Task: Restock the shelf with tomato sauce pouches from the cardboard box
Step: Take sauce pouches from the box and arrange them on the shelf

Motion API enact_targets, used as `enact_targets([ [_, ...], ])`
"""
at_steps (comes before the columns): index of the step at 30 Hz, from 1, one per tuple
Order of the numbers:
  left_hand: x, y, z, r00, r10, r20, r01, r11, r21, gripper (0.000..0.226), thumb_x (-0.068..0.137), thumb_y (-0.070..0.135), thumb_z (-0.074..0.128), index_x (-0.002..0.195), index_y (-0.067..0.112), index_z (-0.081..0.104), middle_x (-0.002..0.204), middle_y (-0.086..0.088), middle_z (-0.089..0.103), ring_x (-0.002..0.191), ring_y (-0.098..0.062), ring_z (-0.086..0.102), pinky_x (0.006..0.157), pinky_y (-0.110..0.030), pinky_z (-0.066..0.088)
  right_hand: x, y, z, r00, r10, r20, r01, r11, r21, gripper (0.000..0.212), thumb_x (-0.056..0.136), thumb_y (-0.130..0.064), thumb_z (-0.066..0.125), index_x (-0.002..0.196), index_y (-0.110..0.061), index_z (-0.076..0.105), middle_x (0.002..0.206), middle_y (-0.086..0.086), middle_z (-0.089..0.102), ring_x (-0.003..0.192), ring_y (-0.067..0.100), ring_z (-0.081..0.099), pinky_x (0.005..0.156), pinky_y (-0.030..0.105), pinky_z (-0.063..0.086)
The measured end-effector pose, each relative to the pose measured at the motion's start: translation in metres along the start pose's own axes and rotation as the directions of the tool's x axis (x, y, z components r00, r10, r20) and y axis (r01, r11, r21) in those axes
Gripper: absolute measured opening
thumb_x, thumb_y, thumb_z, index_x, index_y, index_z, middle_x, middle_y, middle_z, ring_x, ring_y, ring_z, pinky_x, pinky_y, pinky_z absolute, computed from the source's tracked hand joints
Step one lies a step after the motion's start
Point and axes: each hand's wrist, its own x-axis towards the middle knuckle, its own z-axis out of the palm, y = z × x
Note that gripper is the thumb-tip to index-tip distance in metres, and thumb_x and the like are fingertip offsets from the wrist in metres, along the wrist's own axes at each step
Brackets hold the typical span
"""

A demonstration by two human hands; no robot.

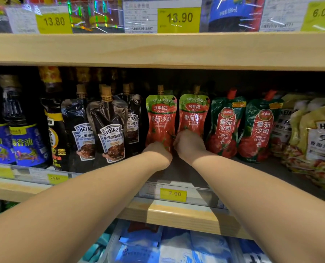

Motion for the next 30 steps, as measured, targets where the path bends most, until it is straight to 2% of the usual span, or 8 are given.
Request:
enact_targets([
  [5,0.009,-0.001,0.004,0.999,0.039,-0.017,-0.039,0.999,0.001,0.035,0.093,0.019,0.042,0.124,0.004,0.05,0.13,-0.016,0.053,0.115,-0.032,0.054,0.076,-0.026,0.037,0.007,0.001,0.003,1.0,0.006,-0.014,-0.006,1.0,-0.002,0.025,0.094,-0.006,0.046,0.109,-0.004,0.065,0.118,0.015,0.064,0.11,0.03,0.06,0.092,0.035,0.051],
  [13,0.005,-0.006,-0.005,0.995,0.032,-0.091,-0.034,0.999,-0.017,0.038,0.091,0.015,0.045,0.127,0.005,0.049,0.131,-0.016,0.054,0.118,-0.032,0.053,0.085,-0.031,0.044,-0.002,0.002,-0.008,0.998,-0.052,-0.038,0.053,0.998,0.033,0.025,0.092,-0.009,0.047,0.107,-0.009,0.068,0.114,0.01,0.066,0.103,0.028,0.061,0.085,0.032,0.052],
  [17,-0.009,-0.019,-0.018,0.976,0.134,-0.17,-0.169,0.962,-0.216,0.039,0.087,0.009,0.049,0.126,0.004,0.052,0.128,-0.017,0.058,0.118,-0.032,0.054,0.09,-0.03,0.044,-0.021,-0.005,-0.018,0.979,-0.068,-0.19,0.106,0.974,0.199,0.024,0.09,-0.02,0.053,0.108,-0.012,0.066,0.114,0.006,0.066,0.105,0.027,0.06,0.086,0.033,0.05],
  [20,-0.034,-0.034,-0.028,0.928,0.191,-0.32,-0.322,0.843,-0.431,0.04,0.084,0.003,0.048,0.123,0.007,0.056,0.118,-0.011,0.062,0.108,-0.022,0.059,0.09,-0.023,0.044,-0.044,-0.018,-0.017,0.967,-0.03,-0.253,0.115,0.938,0.326,0.016,0.084,-0.016,0.059,0.1,-0.015,0.061,0.102,0.006,0.064,0.093,0.024,0.061,0.079,0.032,0.051],
  [22,-0.057,-0.051,-0.035,0.889,0.144,-0.435,-0.361,0.804,-0.473,0.04,0.082,0.006,0.048,0.119,0.016,0.057,0.104,0.005,0.06,0.086,0.0,0.056,0.078,-0.016,0.042,-0.069,-0.031,-0.01,0.953,-0.067,-0.295,0.183,0.904,0.385,0.015,0.08,-0.01,0.06,0.092,-0.019,0.058,0.096,0.004,0.059,0.076,0.014,0.056,0.067,0.022,0.047],
  [24,-0.082,-0.073,-0.039,0.849,0.068,-0.524,-0.372,0.781,-0.501,0.037,0.08,0.008,0.049,0.111,0.024,0.059,0.091,0.016,0.056,0.076,0.007,0.051,0.073,-0.014,0.041,-0.101,-0.049,-0.001,0.931,-0.12,-0.346,0.263,0.875,0.406,0.018,0.078,-0.008,0.061,0.084,-0.022,0.05,0.091,0.001,0.054,0.065,0.003,0.045,0.057,0.007,0.035],
  [27,-0.12,-0.119,-0.038,0.804,-0.154,-0.574,-0.299,0.73,-0.615,0.029,0.078,0.008,0.051,0.098,0.028,0.058,0.082,0.016,0.054,0.074,0.0,0.053,0.07,-0.017,0.04,-0.148,-0.076,0.025,0.934,-0.128,-0.335,0.297,0.799,0.523,0.024,0.076,-0.005,0.061,0.08,-0.023,0.046,0.085,0.001,0.05,0.066,0.01,0.042,0.058,0.012,0.032],
  [30,-0.153,-0.179,-0.03,0.751,-0.329,-0.572,-0.173,0.738,-0.652,0.023,0.079,0.008,0.052,0.093,0.025,0.059,0.085,0.008,0.058,0.08,-0.011,0.054,0.071,-0.015,0.038,-0.192,-0.101,0.066,0.973,-0.174,-0.152,0.231,0.729,0.645,0.024,0.077,-0.006,0.062,0.08,-0.023,0.045,0.083,0.001,0.049,0.068,0.015,0.043,0.065,0.025,0.036],
])
